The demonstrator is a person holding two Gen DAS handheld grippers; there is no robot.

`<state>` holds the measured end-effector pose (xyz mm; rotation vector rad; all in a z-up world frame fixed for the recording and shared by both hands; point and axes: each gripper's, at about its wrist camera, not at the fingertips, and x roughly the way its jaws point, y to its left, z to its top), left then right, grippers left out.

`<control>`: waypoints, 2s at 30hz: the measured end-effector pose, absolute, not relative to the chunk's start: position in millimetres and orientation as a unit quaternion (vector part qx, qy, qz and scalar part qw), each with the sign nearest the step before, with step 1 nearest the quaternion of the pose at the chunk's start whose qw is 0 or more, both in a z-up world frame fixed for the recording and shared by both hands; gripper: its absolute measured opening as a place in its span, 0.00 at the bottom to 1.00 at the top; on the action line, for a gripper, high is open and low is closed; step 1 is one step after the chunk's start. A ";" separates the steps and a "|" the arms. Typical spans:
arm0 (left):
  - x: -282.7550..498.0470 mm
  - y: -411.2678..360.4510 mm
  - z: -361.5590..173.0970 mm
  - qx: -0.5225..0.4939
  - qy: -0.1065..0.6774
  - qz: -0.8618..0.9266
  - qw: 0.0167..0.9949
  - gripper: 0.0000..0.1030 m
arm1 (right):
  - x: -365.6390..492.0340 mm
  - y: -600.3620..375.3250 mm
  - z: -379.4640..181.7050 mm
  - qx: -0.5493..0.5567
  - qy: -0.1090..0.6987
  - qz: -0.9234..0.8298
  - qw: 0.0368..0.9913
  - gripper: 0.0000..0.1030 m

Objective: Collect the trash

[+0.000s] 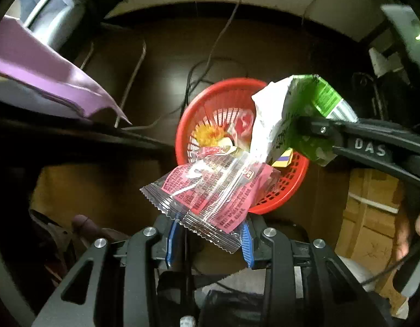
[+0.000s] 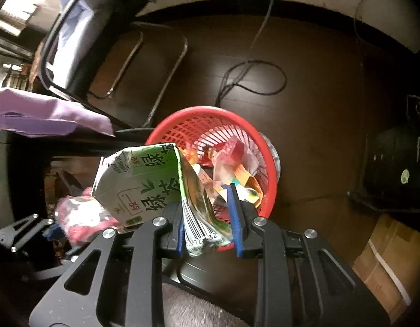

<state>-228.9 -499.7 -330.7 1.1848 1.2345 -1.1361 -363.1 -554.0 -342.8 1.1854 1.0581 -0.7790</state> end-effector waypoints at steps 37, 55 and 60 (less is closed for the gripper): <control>-219.3 -457.2 -286.2 0.463 0.475 -0.489 0.567 0.70 | -353.2 -523.6 -292.8 0.467 0.498 -0.393 0.616 0.60; -215.3 -408.8 -250.2 0.422 0.473 -0.500 0.591 0.80 | -374.4 -452.1 -273.8 0.467 0.520 -0.415 0.584 0.72; -218.0 -400.4 -243.8 0.421 0.465 -0.501 0.595 0.80 | -371.1 -447.4 -264.8 0.455 0.517 -0.418 0.592 0.72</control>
